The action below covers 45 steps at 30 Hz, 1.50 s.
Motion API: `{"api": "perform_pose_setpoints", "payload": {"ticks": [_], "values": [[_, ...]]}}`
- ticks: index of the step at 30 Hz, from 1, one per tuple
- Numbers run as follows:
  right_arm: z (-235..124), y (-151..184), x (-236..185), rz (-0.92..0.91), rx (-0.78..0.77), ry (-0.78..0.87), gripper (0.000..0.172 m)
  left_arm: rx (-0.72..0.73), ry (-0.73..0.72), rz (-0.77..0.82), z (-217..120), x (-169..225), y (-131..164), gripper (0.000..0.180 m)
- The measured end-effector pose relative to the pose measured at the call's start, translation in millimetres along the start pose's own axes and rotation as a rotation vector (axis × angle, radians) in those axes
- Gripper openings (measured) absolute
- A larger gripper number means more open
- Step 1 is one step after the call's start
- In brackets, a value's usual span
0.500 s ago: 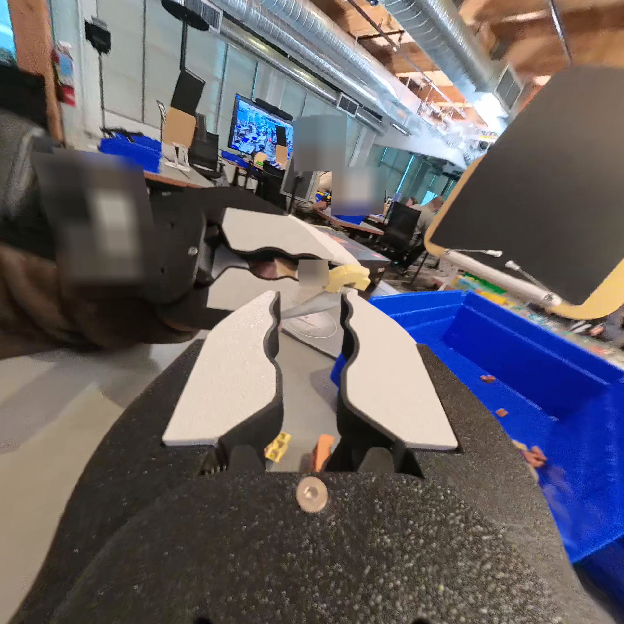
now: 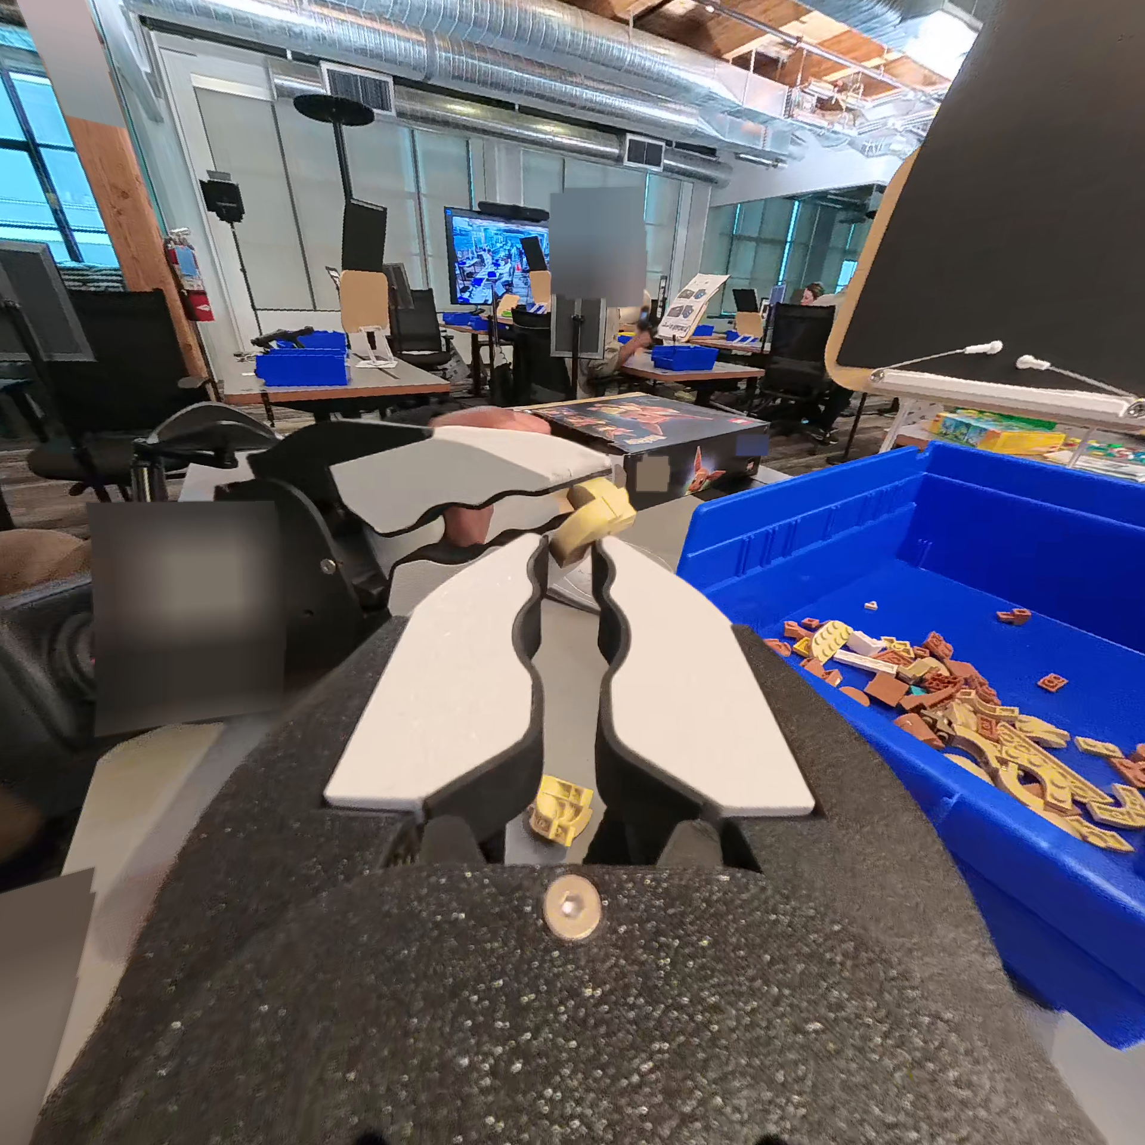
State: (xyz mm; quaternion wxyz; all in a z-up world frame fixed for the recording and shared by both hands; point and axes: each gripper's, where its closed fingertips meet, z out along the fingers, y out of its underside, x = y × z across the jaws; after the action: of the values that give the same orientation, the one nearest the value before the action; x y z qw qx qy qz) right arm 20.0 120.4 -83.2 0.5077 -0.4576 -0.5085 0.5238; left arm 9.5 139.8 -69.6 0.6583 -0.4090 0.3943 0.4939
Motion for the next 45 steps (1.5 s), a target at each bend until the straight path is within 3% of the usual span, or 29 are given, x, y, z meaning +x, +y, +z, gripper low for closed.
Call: {"api": "perform_pose_setpoints", "payload": {"ticks": [3, 6, 15, 25, 29, 31, 34, 40, 45], "values": [[0, 2, 0, 0.014, -0.009, -0.012, 0.012, 0.004, 0.007, 0.016, 0, 1, 1, 0.01], [-1, 1, 1, -0.002, -0.009, -0.02, 0.012, 0.019, 0.05, -0.078, 0, 5, 0, 0.011], [-6, -3, 4, -0.153, -0.005, 0.011, 0.01, 0.132, 0.293, -0.489, -5, 6, -3, 0.019], [-9, -1, -15, -0.297, -0.013, -0.088, 0.01, 0.281, 0.643, -0.942, -22, 1, -17, 0.023], [-8, 5, -24, -0.327, -0.032, -0.131, 0.01, 0.271, 0.699, -0.928, -25, 12, -21, 0.023], [-7, 6, -23, -0.329, -0.038, -0.129, 0.01, 0.281, 0.7, -0.904, -26, 14, -23, 0.011], [-6, 7, -14, -0.303, -0.055, -0.082, 0.011, 0.231, 0.614, -0.834, -19, 14, -18, 0.009], [-4, 8, 6, -0.201, -0.073, 0.012, 0.017, 0.05, 0.358, -0.477, -4, 16, 1, 0.008], [-2, 14, 11, -0.202, -0.109, 0.054, 0.017, 0.047, 0.316, -0.405, -4, 19, -6, 0.008]]}}
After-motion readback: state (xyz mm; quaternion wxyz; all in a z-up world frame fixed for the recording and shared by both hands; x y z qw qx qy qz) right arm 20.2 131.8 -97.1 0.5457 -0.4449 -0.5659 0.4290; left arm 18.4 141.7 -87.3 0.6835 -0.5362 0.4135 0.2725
